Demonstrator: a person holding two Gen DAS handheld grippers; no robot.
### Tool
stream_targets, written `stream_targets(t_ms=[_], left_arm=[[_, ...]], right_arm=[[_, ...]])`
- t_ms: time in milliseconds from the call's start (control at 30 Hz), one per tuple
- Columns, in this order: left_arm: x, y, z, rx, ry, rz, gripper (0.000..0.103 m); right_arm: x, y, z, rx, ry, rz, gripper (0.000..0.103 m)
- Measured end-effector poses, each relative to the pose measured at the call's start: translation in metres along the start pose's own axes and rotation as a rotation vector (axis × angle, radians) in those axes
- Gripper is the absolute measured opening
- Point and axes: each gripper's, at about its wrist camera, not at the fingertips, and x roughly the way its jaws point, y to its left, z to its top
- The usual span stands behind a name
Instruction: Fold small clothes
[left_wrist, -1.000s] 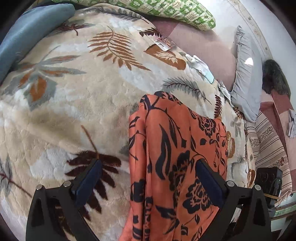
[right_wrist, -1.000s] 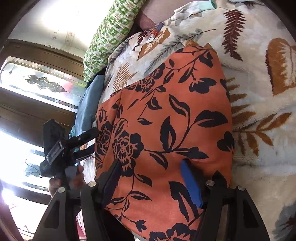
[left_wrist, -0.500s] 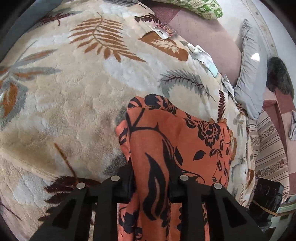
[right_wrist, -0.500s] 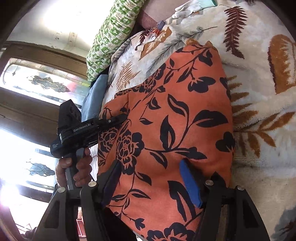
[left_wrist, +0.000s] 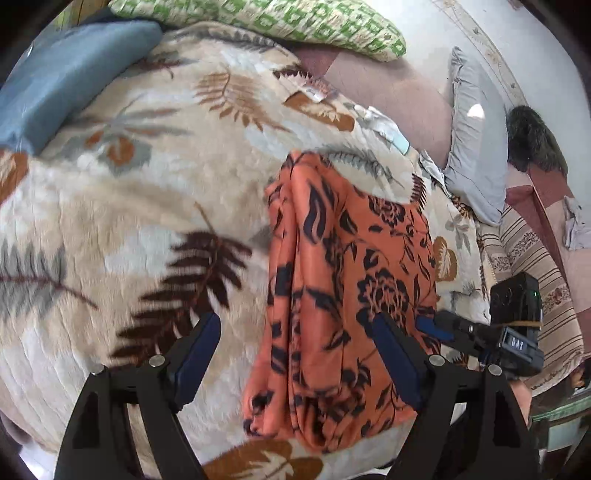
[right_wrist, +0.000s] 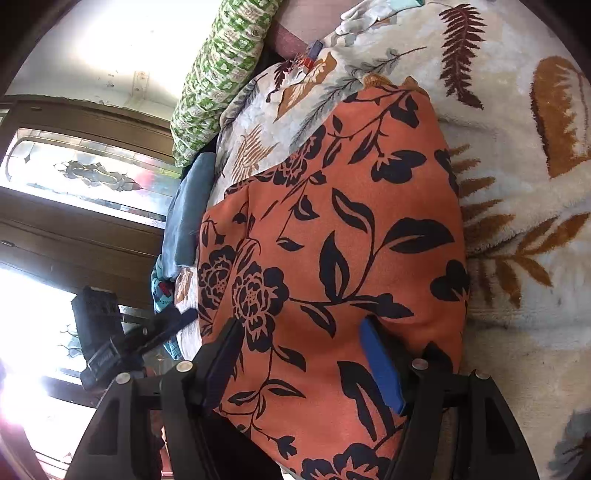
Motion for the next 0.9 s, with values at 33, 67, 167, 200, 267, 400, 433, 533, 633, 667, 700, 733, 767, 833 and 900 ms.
stream_targets(t_ms=[33, 67, 167, 200, 267, 400, 433, 533, 633, 667, 700, 733, 767, 833, 900], left_arm=[[0.005, 0.002, -0.008, -0.012, 0.02, -0.005, 0.084], [0.01, 0.003, -0.016, -0.014, 0.034, -0.001, 0.084], [0.029, 0.003, -0.028, -0.032, 0.086, -0.013, 0.084], [0.032, 0.004, -0.031, -0.038, 0.097, -0.011, 0.084], [0.029, -0.002, -0.034, -0.013, 0.075, -0.011, 0.055], [0.022, -0.019, -0.035, 0.061, 0.069, 0.064, 0.031], [0.018, -0.026, -0.036, 0.082, 0.047, 0.087, 0.03], [0.021, -0.029, -0.04, 0.115, 0.017, 0.136, 0.03], [0.034, 0.011, -0.033, -0.077, 0.076, 0.002, 0.032], [0.03, 0.019, -0.03, -0.126, 0.081, -0.048, 0.033], [0.025, 0.024, -0.029, -0.162, 0.079, -0.082, 0.034], [0.02, 0.025, -0.029, -0.172, 0.072, -0.091, 0.036], [0.013, 0.023, -0.029, -0.157, 0.053, -0.086, 0.037], [-0.004, 0.02, -0.032, -0.129, -0.005, -0.076, 0.042], [-0.017, 0.016, -0.032, -0.119, -0.031, -0.071, 0.054]], right_arm=[[0.0, 0.001, 0.0, -0.001, 0.002, 0.0, 0.07], [0.0, 0.001, 0.0, -0.002, 0.005, 0.001, 0.07], [-0.001, -0.001, 0.001, 0.005, 0.009, 0.011, 0.07], [-0.001, -0.001, 0.002, 0.006, 0.01, 0.012, 0.07], [-0.001, -0.001, 0.002, 0.006, 0.013, 0.012, 0.07], [0.0, 0.0, 0.003, 0.0, 0.018, 0.003, 0.07], [0.001, 0.001, 0.003, -0.002, 0.019, -0.001, 0.07], [0.002, 0.004, 0.002, -0.022, 0.018, -0.018, 0.07], [0.004, 0.006, -0.001, -0.031, 0.017, -0.027, 0.07], [0.004, 0.008, 0.0, -0.032, 0.019, -0.031, 0.07], [0.003, 0.009, 0.001, -0.033, 0.023, -0.034, 0.07], [0.002, 0.01, 0.002, -0.029, 0.029, -0.033, 0.07], [-0.002, 0.012, 0.003, -0.018, 0.029, -0.031, 0.07], [-0.014, 0.019, 0.0, -0.021, 0.009, -0.016, 0.07], [-0.032, 0.023, -0.007, -0.048, -0.033, -0.013, 0.072]])
